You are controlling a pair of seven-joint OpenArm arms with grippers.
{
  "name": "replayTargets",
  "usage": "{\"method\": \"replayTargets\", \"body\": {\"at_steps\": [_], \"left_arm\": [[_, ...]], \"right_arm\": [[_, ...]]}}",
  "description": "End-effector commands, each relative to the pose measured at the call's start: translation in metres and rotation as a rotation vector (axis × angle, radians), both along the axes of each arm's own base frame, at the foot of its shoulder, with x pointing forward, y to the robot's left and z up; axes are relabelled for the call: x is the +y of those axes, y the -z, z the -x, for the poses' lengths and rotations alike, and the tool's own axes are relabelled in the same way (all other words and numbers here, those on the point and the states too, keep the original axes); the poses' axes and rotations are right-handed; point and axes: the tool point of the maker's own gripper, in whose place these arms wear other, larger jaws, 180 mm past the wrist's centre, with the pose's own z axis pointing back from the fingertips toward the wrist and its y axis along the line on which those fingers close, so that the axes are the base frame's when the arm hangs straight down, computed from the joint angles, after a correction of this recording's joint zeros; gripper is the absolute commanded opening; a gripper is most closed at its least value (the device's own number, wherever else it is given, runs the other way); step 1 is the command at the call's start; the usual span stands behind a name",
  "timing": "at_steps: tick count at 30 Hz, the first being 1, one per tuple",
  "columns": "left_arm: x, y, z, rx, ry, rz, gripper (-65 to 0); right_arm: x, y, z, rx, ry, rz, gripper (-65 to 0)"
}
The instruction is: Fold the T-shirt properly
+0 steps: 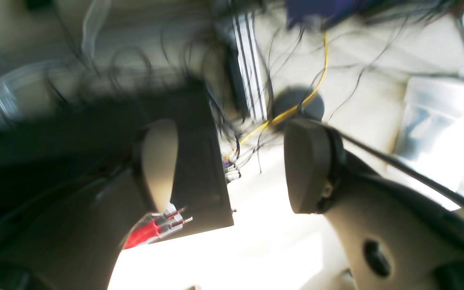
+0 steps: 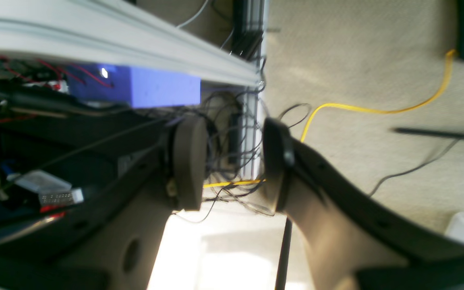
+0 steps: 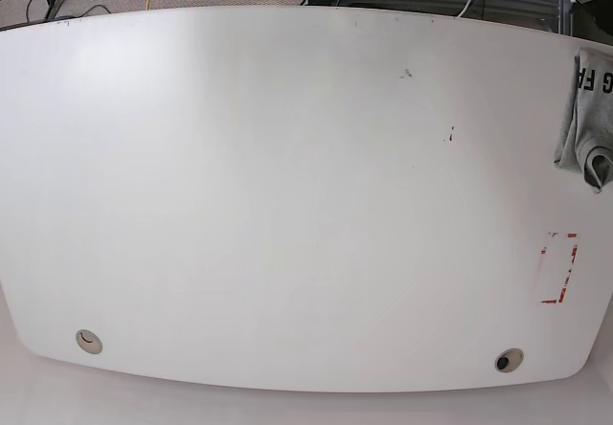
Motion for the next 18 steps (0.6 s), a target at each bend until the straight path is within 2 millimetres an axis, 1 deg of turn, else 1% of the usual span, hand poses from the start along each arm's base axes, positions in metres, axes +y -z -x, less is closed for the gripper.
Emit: {"method": "replayTargets", "body": {"at_steps": [1,3,5,7,10,13,16,18], "left_arm": [[0.004,0.015,0.007,-0.003,-0.039,0.010,-26.5],[0.005,0.028,0.010,0.012,-0.055,0.014,-26.5],[0.005,0.045,0.001,0.013,-0.071,0.019,-26.5],[0.005,0.057,-0.002,0.029,-0.083,0.020,-26.5],[0.005,0.073,-0.004,0.055,-0.097,0.024,-26.5],[0.005,0.086,-0.013,0.065,-0.105,0.028,-26.5],[0.003,0.098,-0.020,0.083,-0.117,0.034,-26.5],[0.004,0.107,-0.031,0.087,-0.121,0.035,-26.5]], "right_arm": [[-0.007,0.015,0.008,0.030,0.010,-0.011,-42.5],[-0.009,0.030,0.009,0.058,0.020,-0.013,-42.5],[-0.012,0.048,0.010,0.091,0.039,-0.013,-42.5],[-0.013,0.063,0.014,0.126,0.045,-0.011,-42.5],[-0.014,0.082,0.012,0.163,0.041,-0.004,-42.5],[-0.011,0.095,0.013,0.199,0.035,-0.007,-42.5],[-0.010,0.103,0.009,0.211,0.029,-0.003,-42.5],[-0.012,0.108,0.004,0.211,0.031,0.015,-42.5]]}}
